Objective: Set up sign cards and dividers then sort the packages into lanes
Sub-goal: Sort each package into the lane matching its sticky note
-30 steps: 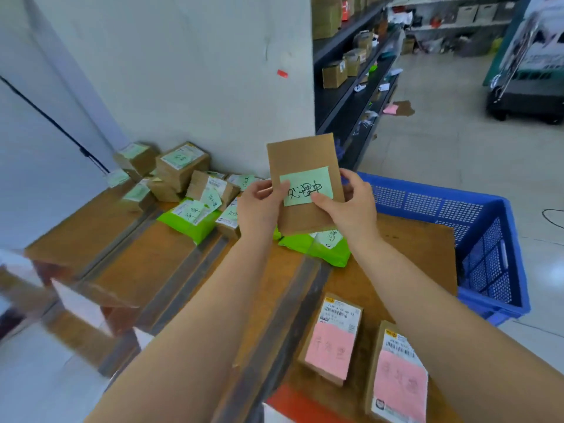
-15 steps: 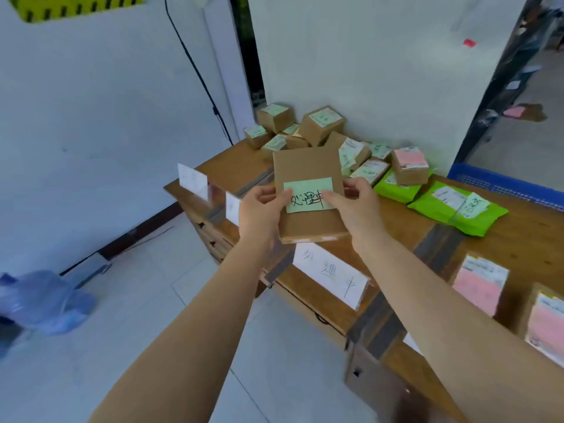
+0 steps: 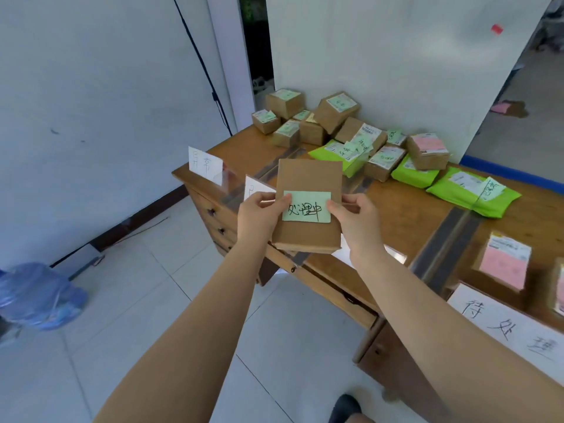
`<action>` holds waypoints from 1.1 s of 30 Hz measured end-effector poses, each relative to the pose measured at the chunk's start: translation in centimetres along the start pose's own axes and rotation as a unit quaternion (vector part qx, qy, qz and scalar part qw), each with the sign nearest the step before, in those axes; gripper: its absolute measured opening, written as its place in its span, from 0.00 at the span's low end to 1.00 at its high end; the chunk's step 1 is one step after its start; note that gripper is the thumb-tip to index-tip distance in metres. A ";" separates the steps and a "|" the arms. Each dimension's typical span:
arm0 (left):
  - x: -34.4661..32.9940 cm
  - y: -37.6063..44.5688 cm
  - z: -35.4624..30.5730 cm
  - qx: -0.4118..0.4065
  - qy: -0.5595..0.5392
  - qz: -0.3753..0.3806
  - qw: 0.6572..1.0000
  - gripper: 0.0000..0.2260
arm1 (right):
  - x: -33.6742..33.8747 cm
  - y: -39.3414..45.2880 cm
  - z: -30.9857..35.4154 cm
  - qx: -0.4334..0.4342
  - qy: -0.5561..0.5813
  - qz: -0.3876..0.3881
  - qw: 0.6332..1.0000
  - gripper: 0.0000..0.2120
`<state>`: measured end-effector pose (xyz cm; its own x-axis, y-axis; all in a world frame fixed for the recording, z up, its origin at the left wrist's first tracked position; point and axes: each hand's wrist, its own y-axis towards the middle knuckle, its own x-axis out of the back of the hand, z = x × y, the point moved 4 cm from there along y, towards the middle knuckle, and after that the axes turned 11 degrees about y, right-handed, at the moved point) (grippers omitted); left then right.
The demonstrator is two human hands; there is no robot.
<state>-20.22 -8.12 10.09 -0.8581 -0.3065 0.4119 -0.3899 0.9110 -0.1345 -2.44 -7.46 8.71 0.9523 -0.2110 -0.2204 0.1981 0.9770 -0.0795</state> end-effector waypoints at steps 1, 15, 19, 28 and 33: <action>-0.6 0.5 -0.2 -0.002 -0.003 0.006 1.000 0.08 | 0.2 0.5 -0.1 0.003 0.001 -0.007 1.000 0.06; -15.8 10.8 -7.5 -0.052 0.035 0.140 0.988 0.09 | 7.9 13.4 0.7 0.006 0.025 -0.184 0.983 0.07; -19.9 13.0 -7.3 -0.060 0.052 0.183 0.980 0.10 | 10.3 15.9 -0.3 -0.010 -0.005 -0.220 0.975 0.07; -26.9 16.9 -3.3 -0.009 0.117 0.284 0.952 0.15 | 13.0 19.0 -5.7 -0.106 -0.049 -0.297 0.948 0.07; -29.1 17.3 -0.8 0.011 0.167 0.354 0.920 0.20 | 14.1 19.2 -8.2 -0.169 -0.105 -0.322 0.925 0.10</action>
<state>-1.76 16.79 -3.54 -0.7502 0.4673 0.4678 0.2178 0.8426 -0.4925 12.89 8.07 -3.88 0.6929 -0.7007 0.1698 0.6905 0.5770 -0.4363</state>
